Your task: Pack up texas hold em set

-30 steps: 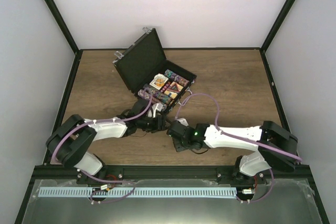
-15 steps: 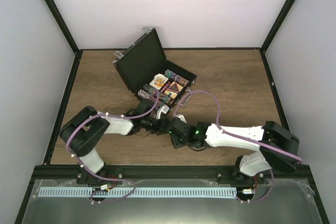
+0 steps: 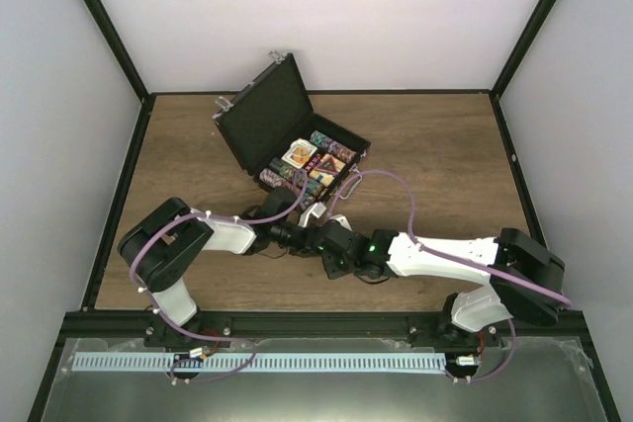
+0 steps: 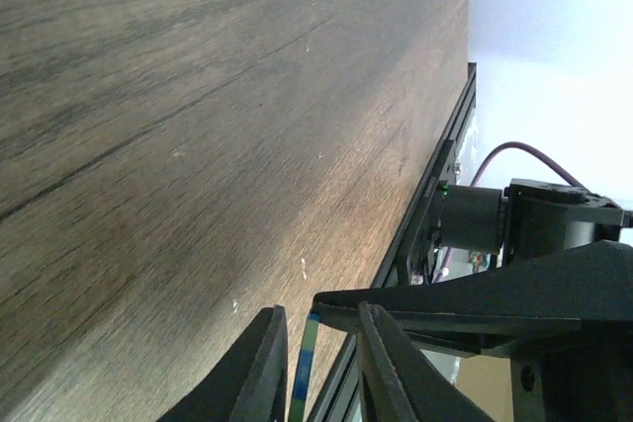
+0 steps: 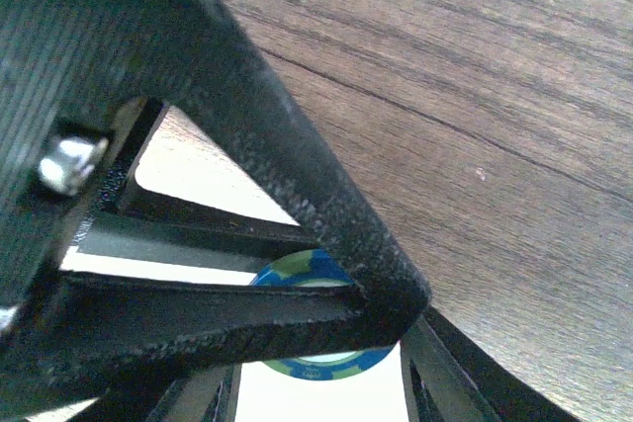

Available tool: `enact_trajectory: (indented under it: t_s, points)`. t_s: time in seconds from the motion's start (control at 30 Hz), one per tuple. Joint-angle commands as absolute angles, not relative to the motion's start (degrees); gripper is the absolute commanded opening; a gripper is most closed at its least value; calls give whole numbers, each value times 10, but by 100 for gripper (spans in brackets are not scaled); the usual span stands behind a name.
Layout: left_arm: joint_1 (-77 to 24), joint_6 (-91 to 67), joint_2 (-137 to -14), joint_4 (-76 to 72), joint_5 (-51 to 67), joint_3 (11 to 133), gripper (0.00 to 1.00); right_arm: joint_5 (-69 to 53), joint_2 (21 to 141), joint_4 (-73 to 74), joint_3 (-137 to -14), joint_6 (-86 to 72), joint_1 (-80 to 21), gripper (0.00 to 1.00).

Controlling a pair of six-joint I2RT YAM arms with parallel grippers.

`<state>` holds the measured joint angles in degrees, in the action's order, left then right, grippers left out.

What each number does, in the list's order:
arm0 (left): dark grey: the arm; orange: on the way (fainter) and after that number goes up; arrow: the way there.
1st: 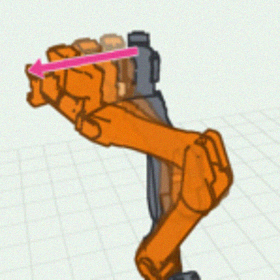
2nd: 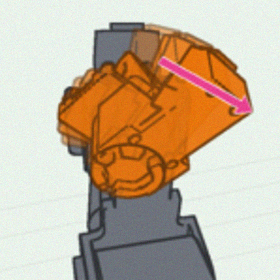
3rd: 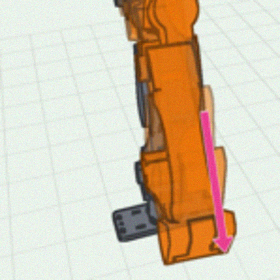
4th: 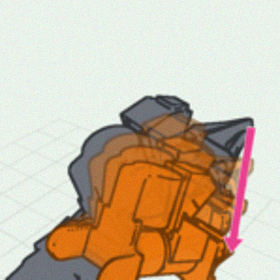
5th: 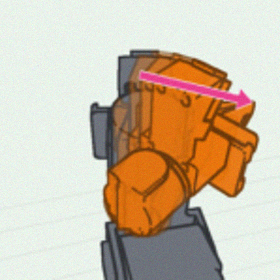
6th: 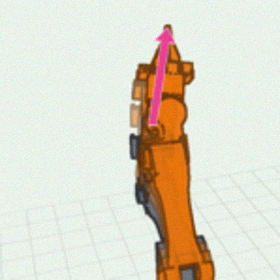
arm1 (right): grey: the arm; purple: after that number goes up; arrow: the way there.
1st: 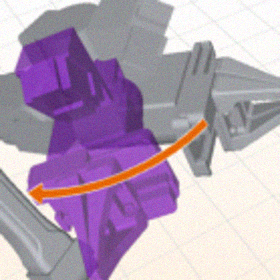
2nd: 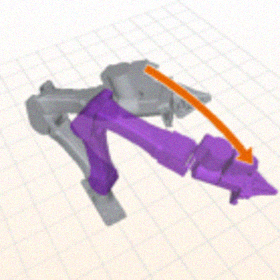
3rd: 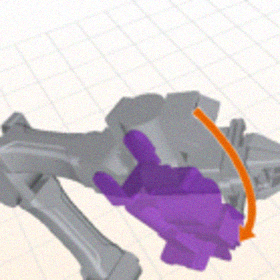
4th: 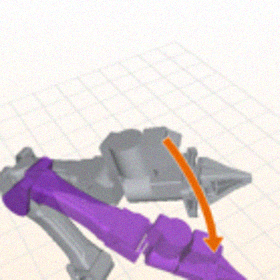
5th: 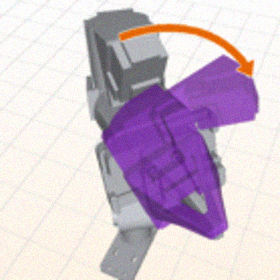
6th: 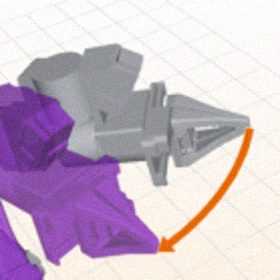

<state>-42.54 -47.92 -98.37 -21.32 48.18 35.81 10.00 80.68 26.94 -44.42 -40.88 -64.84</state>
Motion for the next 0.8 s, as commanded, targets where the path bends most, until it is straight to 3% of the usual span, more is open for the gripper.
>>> enact_trajectory:
  t_s: [0.0,0.17,0.43,0.5,0.67,0.77]
  points:
    - [-435,-465,-995,-223,499,372,19,112,798,261,-464,-404,-642,44]
    - [-436,-464,-995,-220,495,375,5,112,799,262,-463,-405,-642,44]
    - [-440,-455,-984,-202,477,376,4,113,797,264,-461,-406,-640,45]
    - [-439,-451,-972,-194,459,380,4,118,792,271,-462,-408,-641,54]
    - [-421,-371,-920,-78,341,438,4,158,743,307,-455,-415,-637,86]
    - [-406,-304,-879,1,219,479,4,161,691,313,-434,-408,-613,95]
